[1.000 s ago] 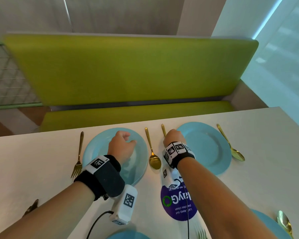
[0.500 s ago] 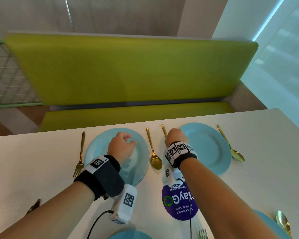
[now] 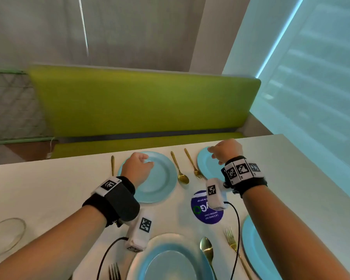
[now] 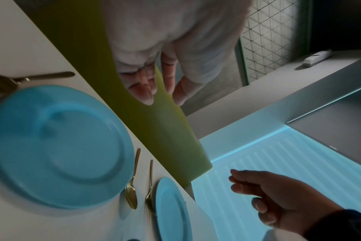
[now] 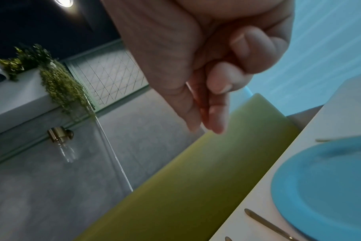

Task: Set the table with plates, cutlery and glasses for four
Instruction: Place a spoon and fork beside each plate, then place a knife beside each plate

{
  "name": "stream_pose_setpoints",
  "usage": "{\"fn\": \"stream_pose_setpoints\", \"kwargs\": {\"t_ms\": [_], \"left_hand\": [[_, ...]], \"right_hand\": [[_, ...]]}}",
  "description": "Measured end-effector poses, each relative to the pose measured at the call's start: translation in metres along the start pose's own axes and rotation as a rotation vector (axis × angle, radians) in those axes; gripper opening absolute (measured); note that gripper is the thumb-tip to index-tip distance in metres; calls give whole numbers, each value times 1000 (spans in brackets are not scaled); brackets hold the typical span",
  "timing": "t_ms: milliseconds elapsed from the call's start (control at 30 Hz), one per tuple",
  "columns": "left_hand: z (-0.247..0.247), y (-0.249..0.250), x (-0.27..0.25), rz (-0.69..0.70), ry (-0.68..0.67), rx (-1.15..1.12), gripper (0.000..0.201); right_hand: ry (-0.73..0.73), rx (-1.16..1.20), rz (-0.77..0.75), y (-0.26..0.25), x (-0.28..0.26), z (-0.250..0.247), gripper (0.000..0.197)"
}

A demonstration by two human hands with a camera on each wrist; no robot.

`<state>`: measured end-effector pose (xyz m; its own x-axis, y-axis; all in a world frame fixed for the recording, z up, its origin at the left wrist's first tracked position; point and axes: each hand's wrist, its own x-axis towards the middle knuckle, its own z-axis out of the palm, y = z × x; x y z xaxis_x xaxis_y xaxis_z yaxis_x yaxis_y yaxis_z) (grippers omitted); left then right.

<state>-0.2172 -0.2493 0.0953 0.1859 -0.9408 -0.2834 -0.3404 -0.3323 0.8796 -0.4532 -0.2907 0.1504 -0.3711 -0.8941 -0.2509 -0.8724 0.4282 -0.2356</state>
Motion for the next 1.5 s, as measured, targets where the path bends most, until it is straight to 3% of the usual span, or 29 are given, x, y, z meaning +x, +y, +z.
{"fn": "stream_pose_setpoints", "kwargs": {"t_ms": [167, 400, 633, 800, 967, 1100, 1233, 1500], "left_hand": [[-59, -22, -59, 40, -70, 51, 34], [-139, -85, -127, -4, -81, 53, 27], [-194, -148, -152, -119, -36, 85, 32], [-206, -184, -161, -185, -54, 136, 24], [-211, -208, -164, -218, -66, 182, 23], [-210, -216, -161, -179, -53, 179, 8], [-199, -205, -160, -76, -117, 194, 8], [-185, -193, -151, -80, -187, 166, 6]], "right_hand": [[84, -38, 22, 5, -91, 12, 40], [22, 17, -46, -24, -203, 69, 32], [-147, 159, -157, -80, -271, 159, 28], [-289, 10, -228, -123, -301, 233, 35], [-347, 60, -128, -157, -316, 285, 48], [-326, 88, -61, -172, -319, 308, 68], [-299, 111, -47, -171, -316, 312, 55], [-329, 176, 2, -164, -307, 303, 13]]}}
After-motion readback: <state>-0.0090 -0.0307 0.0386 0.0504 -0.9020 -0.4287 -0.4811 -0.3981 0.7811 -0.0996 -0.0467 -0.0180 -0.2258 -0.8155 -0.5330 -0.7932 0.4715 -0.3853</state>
